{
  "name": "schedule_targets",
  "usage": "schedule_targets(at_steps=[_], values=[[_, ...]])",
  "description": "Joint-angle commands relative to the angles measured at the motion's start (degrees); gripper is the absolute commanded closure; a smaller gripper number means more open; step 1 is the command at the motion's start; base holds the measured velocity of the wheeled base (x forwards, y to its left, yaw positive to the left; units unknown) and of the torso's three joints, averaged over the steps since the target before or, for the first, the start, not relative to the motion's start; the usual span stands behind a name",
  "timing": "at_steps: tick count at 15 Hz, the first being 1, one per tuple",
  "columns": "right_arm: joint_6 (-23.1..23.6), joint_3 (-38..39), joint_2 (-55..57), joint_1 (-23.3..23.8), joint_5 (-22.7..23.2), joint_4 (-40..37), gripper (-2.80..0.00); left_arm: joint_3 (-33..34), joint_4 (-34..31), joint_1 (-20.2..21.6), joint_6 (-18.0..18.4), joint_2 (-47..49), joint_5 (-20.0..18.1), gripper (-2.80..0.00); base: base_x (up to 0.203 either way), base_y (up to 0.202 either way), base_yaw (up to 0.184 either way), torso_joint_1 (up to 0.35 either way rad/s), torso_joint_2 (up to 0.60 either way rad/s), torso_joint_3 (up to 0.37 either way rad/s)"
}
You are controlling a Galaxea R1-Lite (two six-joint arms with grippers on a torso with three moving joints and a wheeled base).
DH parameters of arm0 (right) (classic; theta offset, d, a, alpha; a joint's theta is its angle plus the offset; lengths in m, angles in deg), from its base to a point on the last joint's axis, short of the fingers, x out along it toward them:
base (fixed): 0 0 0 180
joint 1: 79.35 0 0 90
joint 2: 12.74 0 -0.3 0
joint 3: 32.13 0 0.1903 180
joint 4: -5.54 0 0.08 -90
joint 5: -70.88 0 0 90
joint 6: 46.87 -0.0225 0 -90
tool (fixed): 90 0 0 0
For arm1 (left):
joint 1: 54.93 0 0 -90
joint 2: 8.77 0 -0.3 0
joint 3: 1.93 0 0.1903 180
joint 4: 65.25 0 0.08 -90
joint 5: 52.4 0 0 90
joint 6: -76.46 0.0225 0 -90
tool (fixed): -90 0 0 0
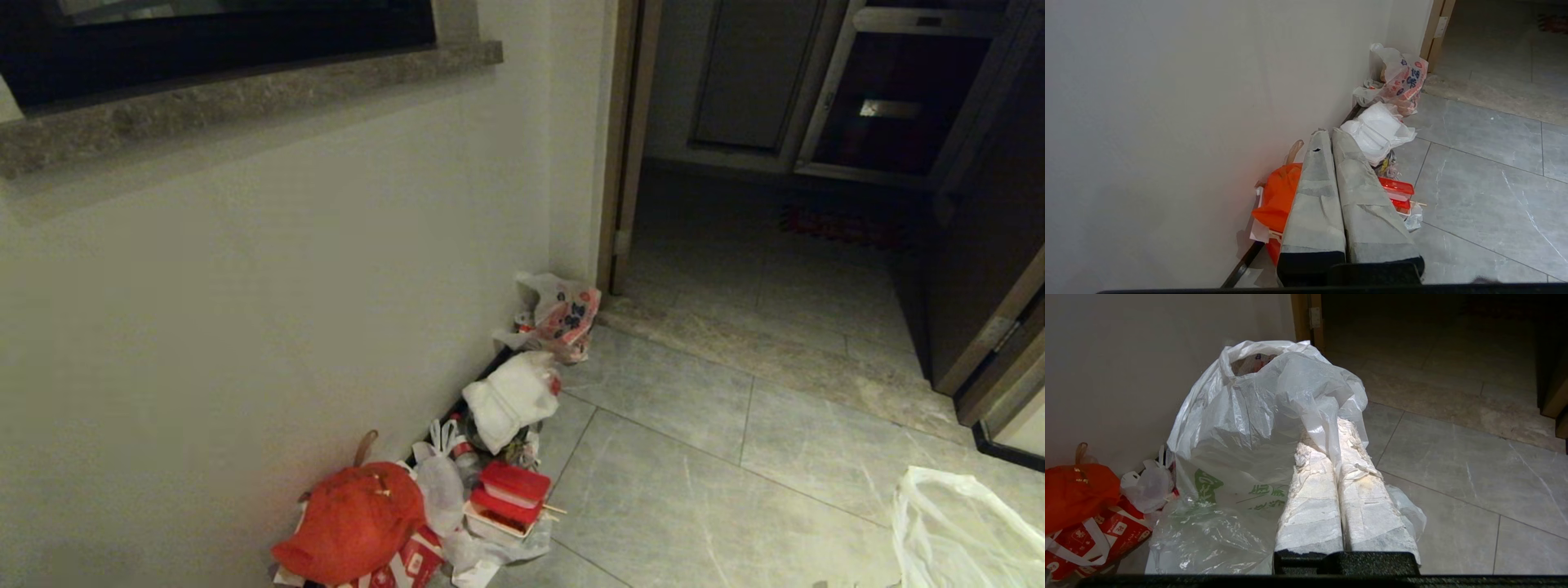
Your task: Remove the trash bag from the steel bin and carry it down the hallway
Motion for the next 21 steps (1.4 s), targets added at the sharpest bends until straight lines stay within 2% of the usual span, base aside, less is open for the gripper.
schedule_targets(at_steps=[1,21], values=[[-0.04,0.00,0.00,0.02,-0.02,0.02,0.00,0.00,0.01,0.00,-0.01,0.00,0.01,0.00,0.000,0.000,0.000,0.000,0.00,0.000],[-0.04,0.00,0.00,0.02,-0.02,0.02,0.00,0.00,0.01,0.00,-0.01,0.00,0.01,0.00,0.000,0.000,0.000,0.000,0.00,0.000]])
